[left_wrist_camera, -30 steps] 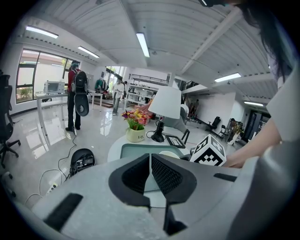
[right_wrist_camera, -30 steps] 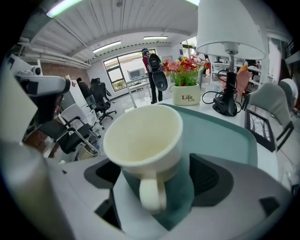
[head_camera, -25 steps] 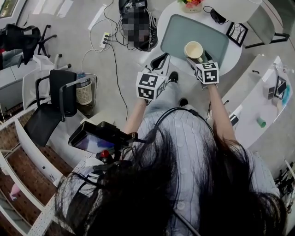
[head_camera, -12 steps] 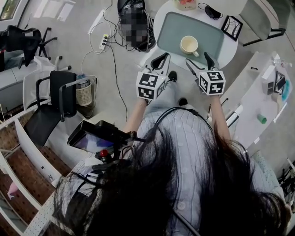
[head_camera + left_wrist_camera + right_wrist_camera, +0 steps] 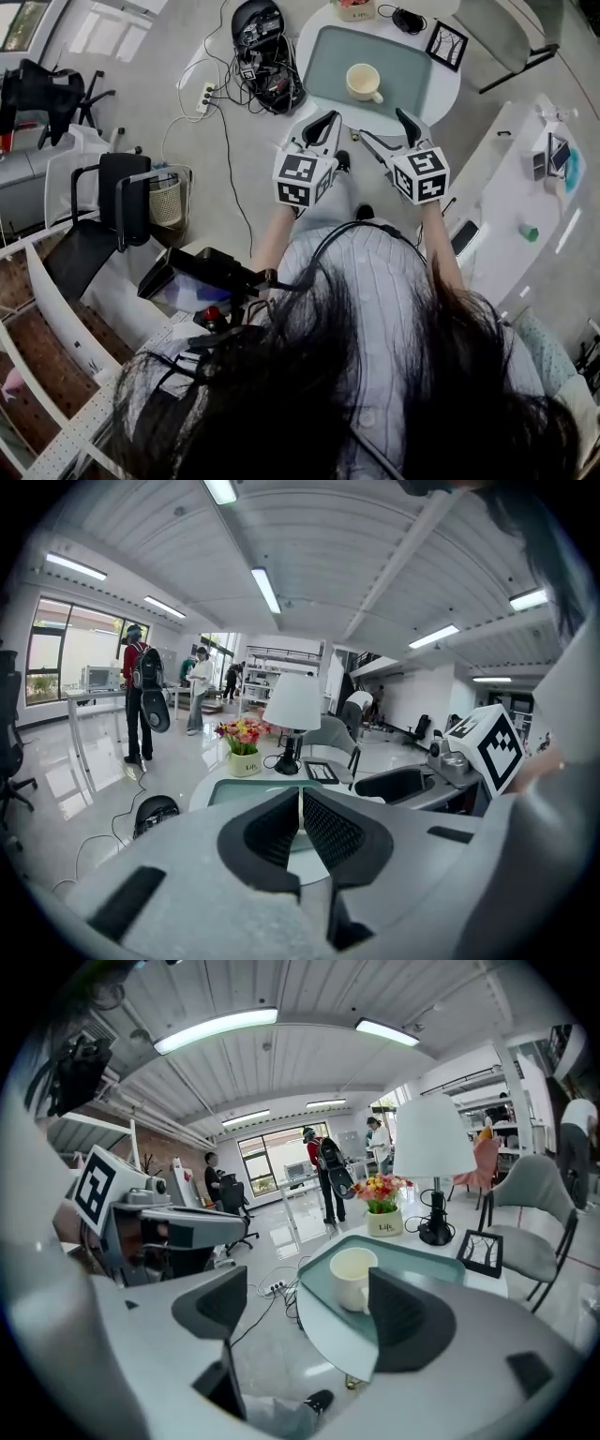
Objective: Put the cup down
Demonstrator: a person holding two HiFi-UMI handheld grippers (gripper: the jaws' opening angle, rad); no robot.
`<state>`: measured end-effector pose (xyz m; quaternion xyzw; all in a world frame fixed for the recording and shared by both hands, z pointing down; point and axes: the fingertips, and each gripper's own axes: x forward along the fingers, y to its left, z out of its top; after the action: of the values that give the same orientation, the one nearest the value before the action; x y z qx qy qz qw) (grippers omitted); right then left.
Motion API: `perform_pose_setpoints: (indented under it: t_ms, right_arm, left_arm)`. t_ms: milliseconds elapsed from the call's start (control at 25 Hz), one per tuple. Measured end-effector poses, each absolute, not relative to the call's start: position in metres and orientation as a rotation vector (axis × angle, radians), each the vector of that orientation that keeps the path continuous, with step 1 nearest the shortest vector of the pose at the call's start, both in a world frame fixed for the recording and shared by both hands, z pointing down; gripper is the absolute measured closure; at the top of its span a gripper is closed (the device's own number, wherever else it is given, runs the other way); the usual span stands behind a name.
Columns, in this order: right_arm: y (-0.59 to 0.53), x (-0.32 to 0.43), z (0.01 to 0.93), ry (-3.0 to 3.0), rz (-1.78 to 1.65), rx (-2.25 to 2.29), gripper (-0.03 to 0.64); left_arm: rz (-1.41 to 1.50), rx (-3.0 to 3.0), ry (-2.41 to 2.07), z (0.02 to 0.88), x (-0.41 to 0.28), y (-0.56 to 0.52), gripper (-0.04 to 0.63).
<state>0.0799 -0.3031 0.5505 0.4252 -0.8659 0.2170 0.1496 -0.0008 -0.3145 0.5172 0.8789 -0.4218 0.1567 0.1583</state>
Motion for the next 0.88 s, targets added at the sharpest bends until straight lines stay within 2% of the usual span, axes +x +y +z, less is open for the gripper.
perform_pose_setpoints:
  t_ms: [200, 360, 440, 720, 880]
  right_arm:
    - [-0.264, 0.086, 0.537, -2.512, 0.548, 1.216, 0.218]
    - [-0.236, 0.097, 0.528, -2.527, 0.521, 1.263, 0.341]
    - [-0.223, 0.104, 0.525, -2.529, 0.519, 1.282, 0.375]
    - [-0.183, 0.11, 0.506, -2.582, 0.502, 1.321, 0.442]
    - [-0.167, 0.102, 0.506, -2.599, 0.503, 1.297, 0.459]
  left_arm:
    - [0.427, 2.525, -1.229, 0.511, 0.009, -0.284, 0.577]
    - [0.411, 2.521, -1.238, 0.509, 0.019, -0.255, 0.577]
    - [0.409, 2.518, -1.239, 0.509, 0.024, -0.239, 0.577]
    - [0.442, 2.524, -1.241, 0.509, 0.033, -0.184, 0.577]
    - [0.449, 2.499, -1.272, 0.51, 0.024, -0.162, 0.577]
